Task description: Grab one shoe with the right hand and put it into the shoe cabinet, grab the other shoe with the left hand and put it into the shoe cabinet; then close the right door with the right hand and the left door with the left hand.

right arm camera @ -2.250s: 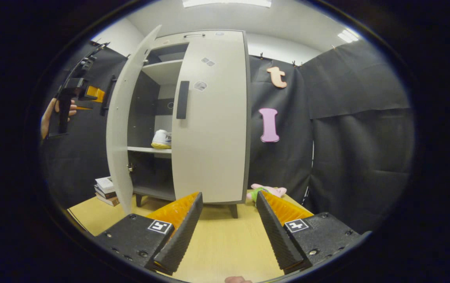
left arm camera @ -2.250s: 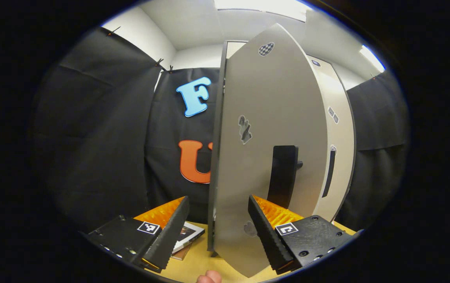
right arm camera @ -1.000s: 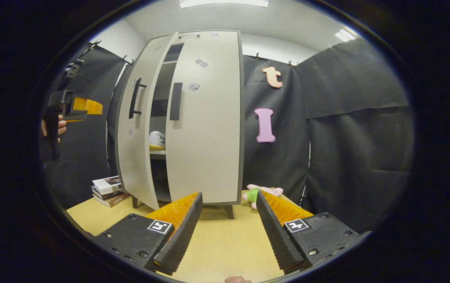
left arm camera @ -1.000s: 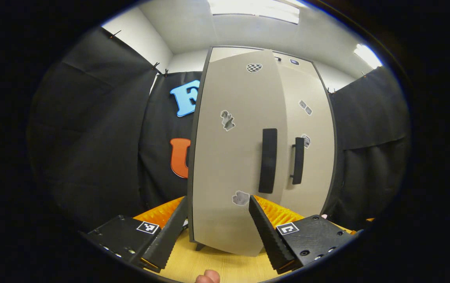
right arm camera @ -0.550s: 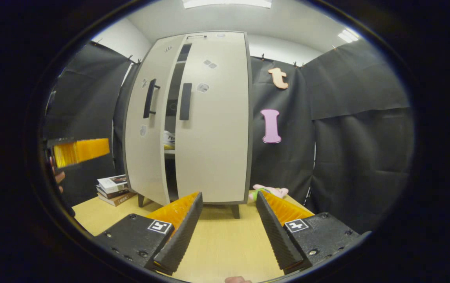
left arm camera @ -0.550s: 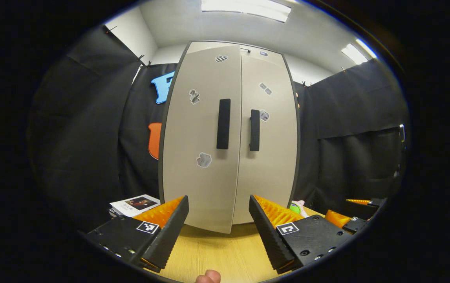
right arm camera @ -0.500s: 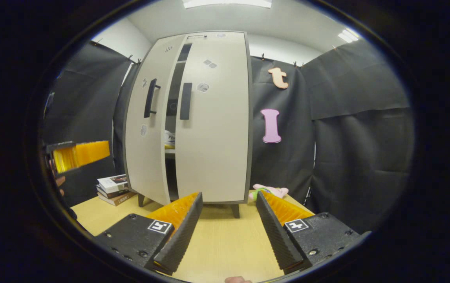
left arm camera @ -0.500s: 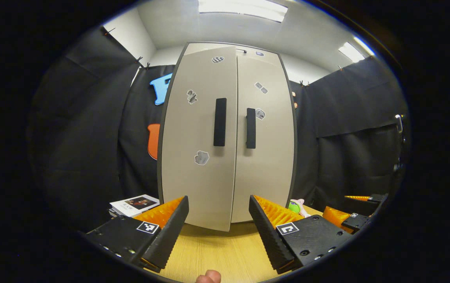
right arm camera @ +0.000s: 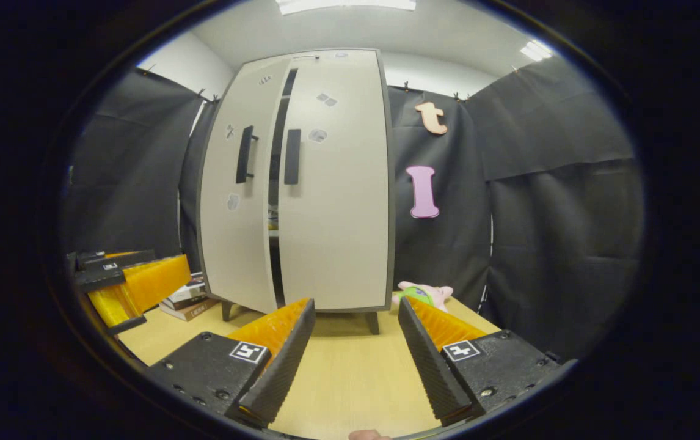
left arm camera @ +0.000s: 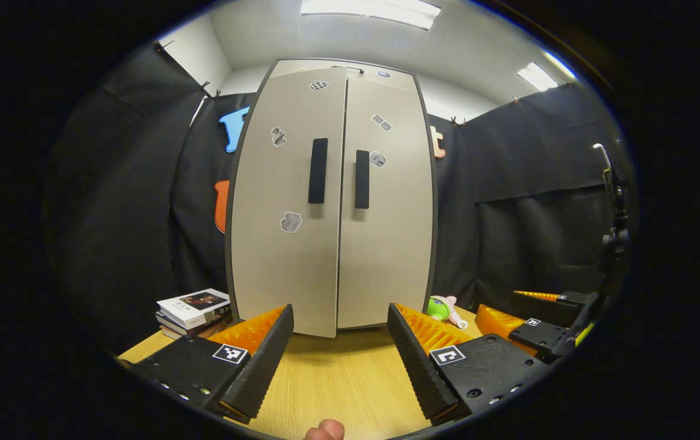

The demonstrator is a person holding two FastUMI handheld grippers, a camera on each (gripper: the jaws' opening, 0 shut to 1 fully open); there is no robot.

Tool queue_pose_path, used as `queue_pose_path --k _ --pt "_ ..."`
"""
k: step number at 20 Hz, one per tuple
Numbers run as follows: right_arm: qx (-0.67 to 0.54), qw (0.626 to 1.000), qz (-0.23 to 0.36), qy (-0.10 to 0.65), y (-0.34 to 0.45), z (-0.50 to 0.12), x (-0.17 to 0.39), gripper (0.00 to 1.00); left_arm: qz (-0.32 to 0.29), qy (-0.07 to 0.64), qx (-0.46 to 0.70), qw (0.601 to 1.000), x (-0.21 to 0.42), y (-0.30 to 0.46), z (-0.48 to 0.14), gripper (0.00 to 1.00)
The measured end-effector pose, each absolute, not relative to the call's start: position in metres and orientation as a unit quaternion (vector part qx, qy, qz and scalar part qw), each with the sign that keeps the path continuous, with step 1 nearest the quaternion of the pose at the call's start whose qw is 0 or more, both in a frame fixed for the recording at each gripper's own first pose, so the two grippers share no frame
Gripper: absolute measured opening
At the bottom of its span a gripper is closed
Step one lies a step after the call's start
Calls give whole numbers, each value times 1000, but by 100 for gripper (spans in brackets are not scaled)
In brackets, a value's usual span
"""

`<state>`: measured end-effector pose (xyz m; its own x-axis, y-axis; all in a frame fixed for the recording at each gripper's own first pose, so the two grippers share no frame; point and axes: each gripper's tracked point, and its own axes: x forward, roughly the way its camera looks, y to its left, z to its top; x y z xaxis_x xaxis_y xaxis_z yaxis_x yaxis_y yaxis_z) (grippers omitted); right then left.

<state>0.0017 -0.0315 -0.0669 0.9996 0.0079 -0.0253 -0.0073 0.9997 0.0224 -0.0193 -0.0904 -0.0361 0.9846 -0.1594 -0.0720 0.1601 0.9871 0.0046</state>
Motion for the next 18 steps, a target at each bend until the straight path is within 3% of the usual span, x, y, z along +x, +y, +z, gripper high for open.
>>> queue_pose_path --k 8,9,10,17,18 --pt "-4 1000 19 3 -24 -60 -4 90 -56 36 -11 998 -21 -82 -33 93" --pt "-4 1000 21 5 -23 -61 -4 85 -55 37 -13 998 -21 -82 -33 93" --pt "-4 1000 22 5 -23 -61 -5 90 -53 38 -14 998 -22 -81 -34 93" --pt "7 1000 17 17 -27 -68 -6 90 -49 48 -23 997 -23 -80 -36 93" --pt "9 1000 17 18 -26 -69 -6 86 -48 47 -23 997 -23 -79 -35 93"
